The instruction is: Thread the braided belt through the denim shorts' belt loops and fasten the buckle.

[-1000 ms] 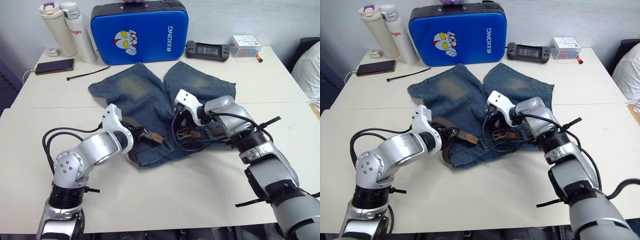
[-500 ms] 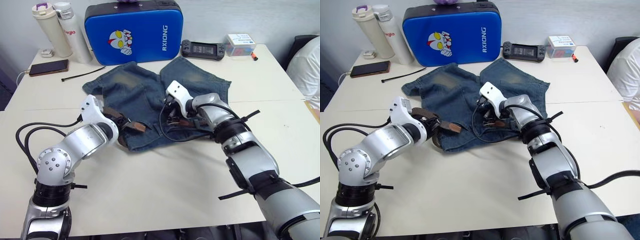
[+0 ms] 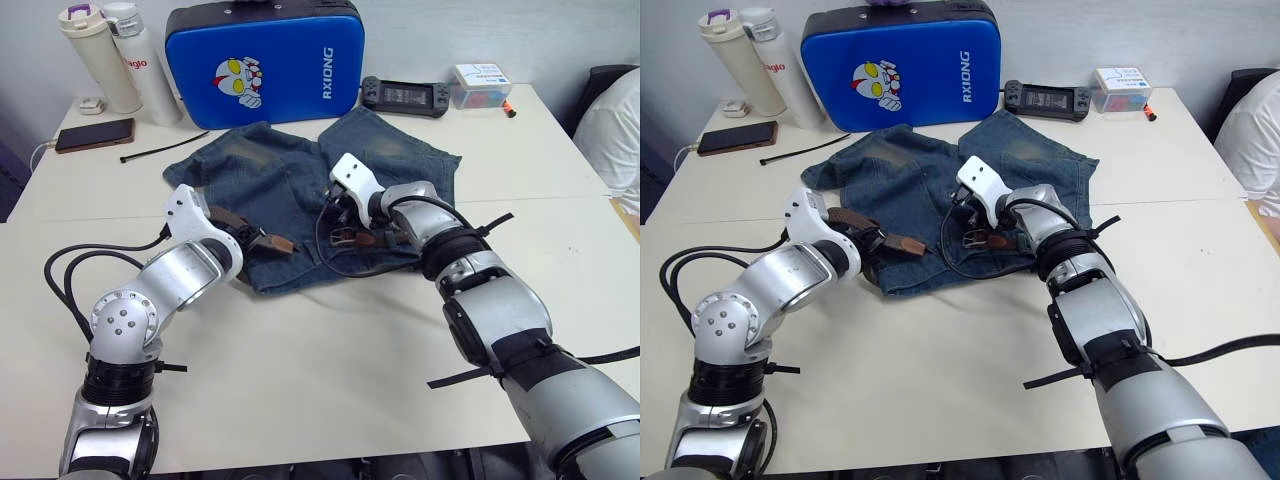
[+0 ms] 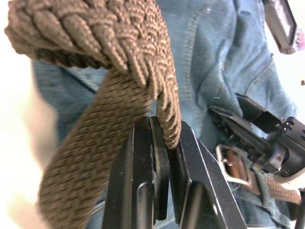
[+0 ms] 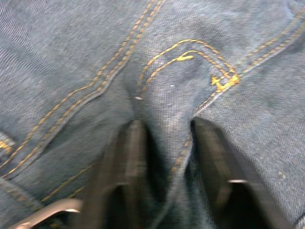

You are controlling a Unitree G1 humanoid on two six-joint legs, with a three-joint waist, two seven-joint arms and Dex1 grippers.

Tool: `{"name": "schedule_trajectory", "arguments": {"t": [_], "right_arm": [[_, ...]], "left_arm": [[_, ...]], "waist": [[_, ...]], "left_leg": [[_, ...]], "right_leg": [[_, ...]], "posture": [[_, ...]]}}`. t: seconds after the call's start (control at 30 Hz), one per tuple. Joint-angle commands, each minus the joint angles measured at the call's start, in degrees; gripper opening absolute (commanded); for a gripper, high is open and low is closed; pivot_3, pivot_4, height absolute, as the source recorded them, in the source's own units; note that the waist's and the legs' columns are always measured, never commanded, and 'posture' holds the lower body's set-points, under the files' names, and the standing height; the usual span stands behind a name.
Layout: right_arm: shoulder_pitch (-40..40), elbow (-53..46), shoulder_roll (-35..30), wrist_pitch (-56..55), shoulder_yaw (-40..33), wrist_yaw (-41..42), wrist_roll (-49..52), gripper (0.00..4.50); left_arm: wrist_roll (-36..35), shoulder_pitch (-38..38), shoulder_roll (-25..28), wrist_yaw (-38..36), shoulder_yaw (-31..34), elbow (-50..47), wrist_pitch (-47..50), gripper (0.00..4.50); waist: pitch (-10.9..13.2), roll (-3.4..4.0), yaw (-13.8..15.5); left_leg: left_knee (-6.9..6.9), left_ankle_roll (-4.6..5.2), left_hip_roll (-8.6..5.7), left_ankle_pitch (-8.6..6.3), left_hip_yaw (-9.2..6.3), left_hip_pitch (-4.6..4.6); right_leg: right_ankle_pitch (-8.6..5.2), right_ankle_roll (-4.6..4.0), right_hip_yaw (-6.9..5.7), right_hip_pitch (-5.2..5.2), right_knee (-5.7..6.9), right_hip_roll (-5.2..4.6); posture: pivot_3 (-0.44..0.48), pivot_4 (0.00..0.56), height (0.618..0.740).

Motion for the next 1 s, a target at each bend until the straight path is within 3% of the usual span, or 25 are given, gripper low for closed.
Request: {"name": "schedule_trajectory", "arguments": {"t": [0.03, 0.07, 0.17, 0.3, 0.4, 0.57, 0.73, 0.87, 1.0], "right_arm": [[-0.3, -11.4, -3.8, 5.5, -2.9, 5.1, 3.2, 4.04], [0.7, -15.4, -5.1, 6.6, -2.9, 6.5, 3.5, 4.44], [5.5, -29.3, -9.2, 6.4, -1.8, 11.9, 4.5, 4.44], [15.7, -48.3, -15.1, -2.3, 1.0, 17.7, 3.8, 4.44], [22.2, -57.9, -16.0, -2.9, 3.3, 15.3, 1.5, 4.44], [26.3, -62.2, -14.7, -9.0, 5.9, 8.1, -4.2, 4.44], [25.4, -59.2, -12.6, -13.8, 6.8, 0.7, -9.2, 4.44], [25.4, -57.8, -10.8, -14.1, 7.3, -0.7, -9.9, 3.38], [25.6, -57.4, -10.0, -14.7, 7.4, -1.4, -10.5, 1.43]], "left_arm": [[0.0, -1.3, -0.2, -2.0, 1.0, -2.1, 0.1, 0.0], [-0.6, -1.2, -0.6, -2.0, 1.4, -2.0, -0.2, 0.0], [-2.3, -1.2, -1.3, -2.5, 2.1, -1.5, -0.8, 0.0], [-5.1, -1.9, -4.4, -1.6, 3.4, -0.8, -3.6, 0.0], [-8.0, -2.6, -7.1, 1.3, 3.4, 0.6, -5.8, 0.0], [-10.5, -4.8, -9.5, 3.8, 2.1, 2.2, -6.0, 0.0], [-10.6, -8.2, -10.6, 4.4, 2.4, 5.0, -4.6, 0.0], [-10.6, -9.8, -11.5, 4.8, 3.2, 6.2, -3.5, 0.0], [-10.6, -10.0, -11.7, 5.0, 3.3, 6.5, -2.8, 0.0]], "waist": [[0.0, 0.0, 0.0], [0.0, 0.0, 0.0], [0.0, 0.0, 0.3], [0.0, 0.0, 0.4], [0.0, -0.02, 0.4], [0.0, -0.04, 0.3], [0.0, -0.05, 0.3], [0.0, -0.09, 0.5], [0.0, -0.09, 0.3]], "left_leg": [[0.0, 0.0, -0.01, 0.0, -0.01, -0.04], [0.01, 0.0, -0.01, 0.0, -0.01, -0.03], [-0.01, 0.0, -0.03, 0.0, -0.05, 0.01], [-0.01, 0.02, -0.11, -0.01, -0.1, 0.0], [0.0, 0.02, -0.12, -0.01, -0.08, 0.11], [-0.04, 0.01, -0.12, -0.01, -0.07, 0.28], [-0.03, 0.01, -0.15, -0.01, -0.07, 0.28], [-0.01, 0.01, -0.2, -0.01, -0.12, 0.3], [-0.02, 0.02, -0.2, -0.01, -0.12, 0.3]], "right_leg": [[0.0, 0.0, 0.02, -0.04, 0.0, 0.0], [0.0, 0.0, 0.03, -0.05, -0.01, 0.01], [0.0, 0.0, 0.04, -0.06, -0.01, 0.03], [0.01, 0.01, 0.05, -0.06, -0.07, 0.01], [0.01, 0.02, 0.05, 0.01, -0.09, 0.01], [0.01, 0.03, 0.06, 0.03, -0.05, 0.04], [0.01, 0.03, 0.07, -0.03, -0.06, 0.07], [0.01, 0.03, 0.07, -0.01, -0.09, 0.06], [0.01, 0.03, 0.08, -0.02, -0.04, 0.06]], "posture": [[0.0, 0.15, 0.664], [0.0, 0.15, 0.664], [0.0, 0.15, 0.664], [0.0, 0.15, 0.664], [0.0, 0.15, 0.664], [0.0, 0.15, 0.664], [0.0, 0.15, 0.664], [0.0, 0.15, 0.664], [0.0, 0.15, 0.664]]}}
